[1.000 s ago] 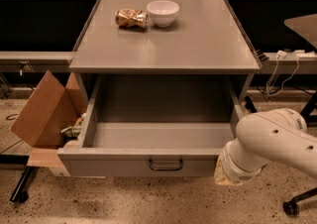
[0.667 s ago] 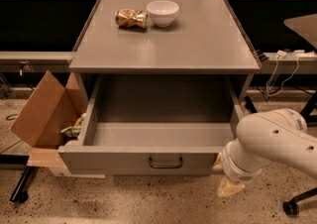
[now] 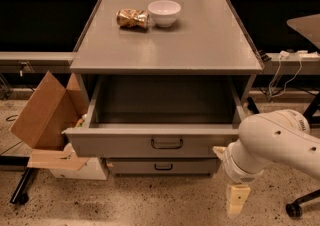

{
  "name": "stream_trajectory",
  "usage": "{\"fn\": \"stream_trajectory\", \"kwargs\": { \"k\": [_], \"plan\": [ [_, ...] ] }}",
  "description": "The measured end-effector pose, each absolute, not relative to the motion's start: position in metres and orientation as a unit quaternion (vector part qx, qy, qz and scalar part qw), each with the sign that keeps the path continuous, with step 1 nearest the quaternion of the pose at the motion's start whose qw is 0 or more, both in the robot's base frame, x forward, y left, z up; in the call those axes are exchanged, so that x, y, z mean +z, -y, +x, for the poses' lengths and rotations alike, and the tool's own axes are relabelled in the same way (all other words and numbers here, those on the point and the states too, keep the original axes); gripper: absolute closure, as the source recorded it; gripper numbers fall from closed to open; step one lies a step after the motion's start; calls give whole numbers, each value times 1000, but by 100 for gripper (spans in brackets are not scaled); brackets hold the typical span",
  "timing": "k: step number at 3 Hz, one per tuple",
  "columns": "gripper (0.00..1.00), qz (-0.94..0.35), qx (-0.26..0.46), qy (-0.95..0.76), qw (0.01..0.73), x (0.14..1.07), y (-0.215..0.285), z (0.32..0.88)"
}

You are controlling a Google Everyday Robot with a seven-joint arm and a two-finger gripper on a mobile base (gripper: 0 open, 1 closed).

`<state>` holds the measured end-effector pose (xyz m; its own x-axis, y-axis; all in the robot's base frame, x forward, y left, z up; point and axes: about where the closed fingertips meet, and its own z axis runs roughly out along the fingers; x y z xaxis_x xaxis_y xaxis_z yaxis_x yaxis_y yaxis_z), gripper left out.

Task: Close top drawer

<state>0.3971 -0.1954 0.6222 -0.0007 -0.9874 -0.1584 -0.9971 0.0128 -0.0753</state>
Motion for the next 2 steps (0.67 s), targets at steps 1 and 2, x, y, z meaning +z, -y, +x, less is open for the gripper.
{"fn": "stream_trajectory", "kwargs": {
  "k": [1, 2],
  "plan": [
    [6, -718, 34, -688, 101, 624, 196, 419],
    [29, -729, 32, -672, 128, 633, 199, 455]
  ]
}}
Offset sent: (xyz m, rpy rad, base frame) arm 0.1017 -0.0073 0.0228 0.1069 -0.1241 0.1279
